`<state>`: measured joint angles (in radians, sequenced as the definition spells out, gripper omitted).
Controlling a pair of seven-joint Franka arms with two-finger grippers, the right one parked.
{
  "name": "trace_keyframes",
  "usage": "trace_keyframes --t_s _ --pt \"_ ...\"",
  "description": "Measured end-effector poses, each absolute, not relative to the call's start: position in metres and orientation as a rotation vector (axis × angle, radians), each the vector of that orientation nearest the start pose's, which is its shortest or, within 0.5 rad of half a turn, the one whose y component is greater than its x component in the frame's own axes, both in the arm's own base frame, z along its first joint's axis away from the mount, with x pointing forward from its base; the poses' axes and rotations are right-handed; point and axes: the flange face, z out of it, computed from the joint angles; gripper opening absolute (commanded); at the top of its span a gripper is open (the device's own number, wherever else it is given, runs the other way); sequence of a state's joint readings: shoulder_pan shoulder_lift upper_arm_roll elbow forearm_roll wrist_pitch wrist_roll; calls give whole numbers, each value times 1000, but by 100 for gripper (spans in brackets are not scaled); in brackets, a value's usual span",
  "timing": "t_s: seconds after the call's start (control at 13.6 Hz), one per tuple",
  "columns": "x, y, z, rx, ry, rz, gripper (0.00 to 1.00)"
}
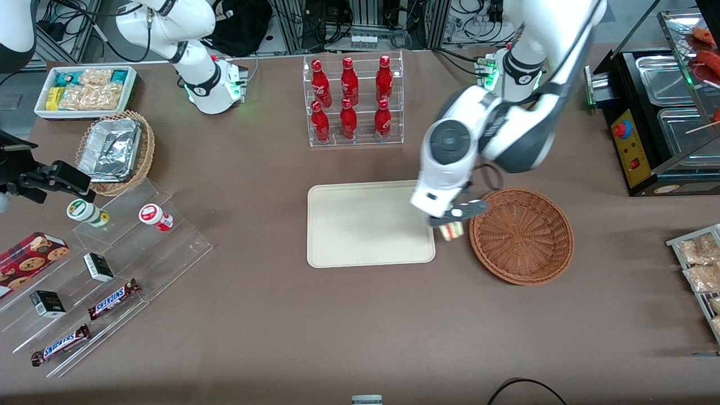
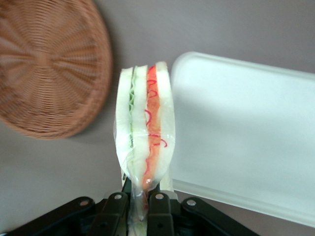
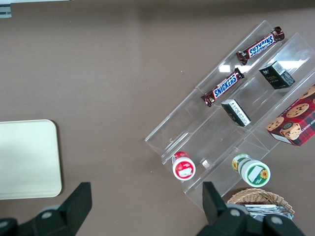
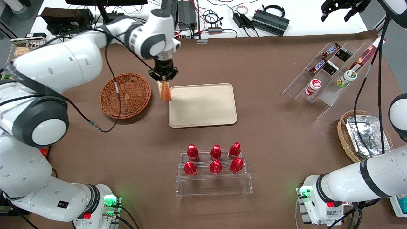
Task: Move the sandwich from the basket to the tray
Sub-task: 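Lift the sandwich and carry it over the cream tray, then lower the sandwich onto the tray and open the left gripper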
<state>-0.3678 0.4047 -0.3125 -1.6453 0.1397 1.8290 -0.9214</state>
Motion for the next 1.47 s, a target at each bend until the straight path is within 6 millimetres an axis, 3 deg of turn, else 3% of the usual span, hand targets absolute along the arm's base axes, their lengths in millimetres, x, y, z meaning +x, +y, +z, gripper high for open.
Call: trace_keyframes --t_s 0.15,0.37,0.59,0.81,1.1,1.18,1.25,1.4,1.47 --pt "509 -410 355 -3009 -241 182 8" --pt "510 -436 330 -3089 -209 128 7" --pt "491 -474 299 -3142 -123 108 7" --pt "472 -495 275 -3142 -14 136 7" --pt "461 -503 250 -3125 29 181 10" --pt "461 -503 244 -3121 31 191 19" --pt "461 -503 241 -3121 33 196 38" --pt "464 -506 241 -3127 34 192 85" --pt "465 -506 241 -3130 33 190 99"
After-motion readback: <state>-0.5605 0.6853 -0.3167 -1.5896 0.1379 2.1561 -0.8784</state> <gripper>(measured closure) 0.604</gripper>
